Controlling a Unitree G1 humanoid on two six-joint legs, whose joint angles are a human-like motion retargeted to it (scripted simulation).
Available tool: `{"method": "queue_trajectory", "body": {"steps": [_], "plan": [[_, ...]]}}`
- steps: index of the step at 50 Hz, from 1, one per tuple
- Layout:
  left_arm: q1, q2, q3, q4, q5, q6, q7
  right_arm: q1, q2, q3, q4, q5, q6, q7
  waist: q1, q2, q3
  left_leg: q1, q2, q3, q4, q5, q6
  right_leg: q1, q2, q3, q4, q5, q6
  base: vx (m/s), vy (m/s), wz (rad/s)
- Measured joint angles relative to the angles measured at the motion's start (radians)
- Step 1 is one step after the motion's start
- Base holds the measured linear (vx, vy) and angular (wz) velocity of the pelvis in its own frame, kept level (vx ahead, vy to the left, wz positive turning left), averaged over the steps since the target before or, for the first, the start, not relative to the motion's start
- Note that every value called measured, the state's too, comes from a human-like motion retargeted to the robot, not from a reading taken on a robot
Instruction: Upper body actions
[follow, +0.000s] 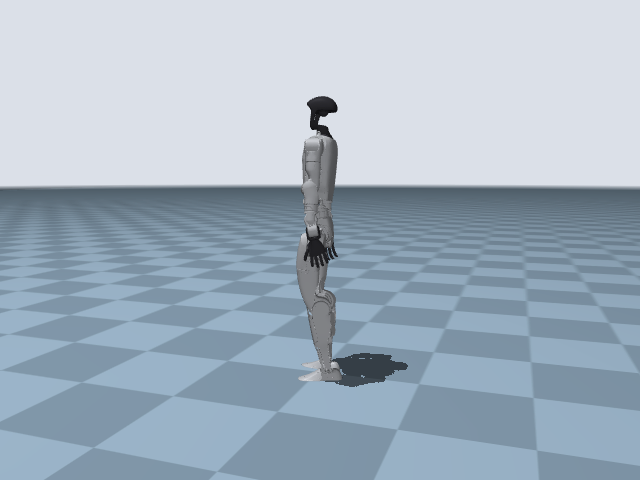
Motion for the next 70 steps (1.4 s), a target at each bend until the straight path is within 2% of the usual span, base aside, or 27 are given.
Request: {"method": "queue_trajectory", "body": {"steps": [15,19,25,30,34,45,50,53,56,58,60,65,70], "plan": [[-0.067,0.027,-0.038,-0.025,0.001,0.008,-0.003,0.033,-0.02,-0.009,0.011,0.013,0.002,-0.029,0.013,0.0,0.037,-0.065,-0.002,-0.101,0.06,0.024,-0.013,0.05,-0.018,-0.126,-0.018,-0.027,-0.006,0.0,0.06,0.4],[-0.1,0.029,-0.057,-0.05,-0.002,0.005,0.001,0.062,-0.03,-0.034,0.009,0.01,0.004,-0.04,0.03,-0.021,0.053,-0.108,-0.025,-0.159,0.127,-0.018,-0.018,0.075,-0.043,-0.208,-0.032,-0.04,0.002,-0.04,0.14,1.28],[-0.108,0.021,-0.068,-0.063,0.004,-0.013,0.014,0.09,-0.05,-0.049,0.019,-0.007,0.017,-0.06,0.109,-0.036,0.07,-0.129,-0.008,-0.092,0.155,-0.049,-0.031,0.1,-0.061,-0.285,-0.044,-0.051,0.017,-0.03,0.18,0.78],[-0.086,0.025,-0.057,-0.029,0.006,-0.006,0.02,0.084,-0.06,-0.059,0.006,-0.017,0.016,-0.06,0.148,-0.036,0.081,-0.127,-0.019,-0.093,0.125,0.042,-0.022,0.122,-0.068,-0.319,-0.04,-0.063,0.032,0.0,0.18,0.55],[-0.07,0.033,-0.033,0.015,0.005,0.007,0.015,0.074,-0.063,-0.07,-0.023,-0.019,0.002,-0.042,0.171,-0.034,0.083,-0.118,-0.034,-0.1,0.102,0.057,-0.015,0.133,-0.081,-0.333,-0.035,-0.068,0.047,0.02,0.18,0.36],[-0.063,0.065,-0.009,0.049,0.012,0.024,0.017,0.043,-0.047,-0.057,-0.098,-0.029,-0.043,0.002,0.202,-0.031,0.108,-0.116,-0.065,-0.125,0.084,0.064,0.011,0.121,-0.129,-0.316,0.028,-0.057,0.093,0.03,0.14,0.11],[-0.078,0.086,0.003,0.04,0.007,0.025,0.005,0.016,-0.038,-0.039,-0.125,-0.065,-0.06,-0.013,0.183,-0.026,0.131,-0.116,-0.046,-0.097,0.078,0.057,0.025,0.069,-0.13,-0.197,0.077,0.021,0.12,-0.05,-0.03,-0.36],[-0.076,0.102,0.0,0.03,0.001,0.024,-0.003,0.004,-0.039,-0.022,-0.129,-0.053,-0.072,-0.016,0.163,-0.026,0.149,-0.104,-0.026,-0.072,0.073,0.051,0.027,0.044,-0.132,-0.117,0.111,0.02,0.128,-0.02,-0.08,-0.64],[-0.071,0.12,-0.013,0.028,0.003,0.027,-0.006,0.008,-0.044,-0.01,-0.126,-0.041,-0.075,-0.021,0.144,-0.027,0.144,-0.089,-0.007,-0.046,0.061,0.045,0.025,0.057,-0.16,-0.205,0.1,0.007,0.107,0.02,-0.11,-0.7],[-0.07,0.13,-0.008,0.024,0.008,0.028,0.014,0.013,-0.047,-0.01,-0.118,-0.035,-0.077,-0.021,0.153,-0.038,0.14,-0.075,-0.001,-0.017,0.051,0.039,0.02,0.069,-0.18,-0.263,0.071,0.034,0.093,0.04,-0.21,-1.1],[-0.07,0.133,0.003,0.015,-0.002,0.023,0.05,0.018,-0.049,-0.011,-0.107,-0.03,-0.08,-0.019,0.164,-0.063,0.138,-0.057,-0.013,0.006,0.039,0.033,0.017,0.075,-0.193,-0.264,0.042,0.041,0.141,0.09,-0.22,-1.02],[-0.073,0.118,0.021,0.009,-0.049,0.024,0.068,0.025,-0.052,-0.04,-0.057,-0.05,-0.055,-0.011,0.172,-0.078,0.102,-0.013,-0.009,0.061,-0.008,0.035,0.007,0.071,-0.161,-0.22,-0.013,0.051,0.112,0.09,-0.32,-0.69],[-0.089,0.053,0.025,0.007,-0.118,-0.009,0.075,0.04,-0.059,-0.056,-0.033,-0.009,-0.057,-0.036,0.092,-0.065,0.068,-0.015,0.011,0.062,-0.001,0.026,-0.002,0.071,-0.134,-0.223,-0.031,0.05,0.101,-0.01,-0.33,-0.05]]}}
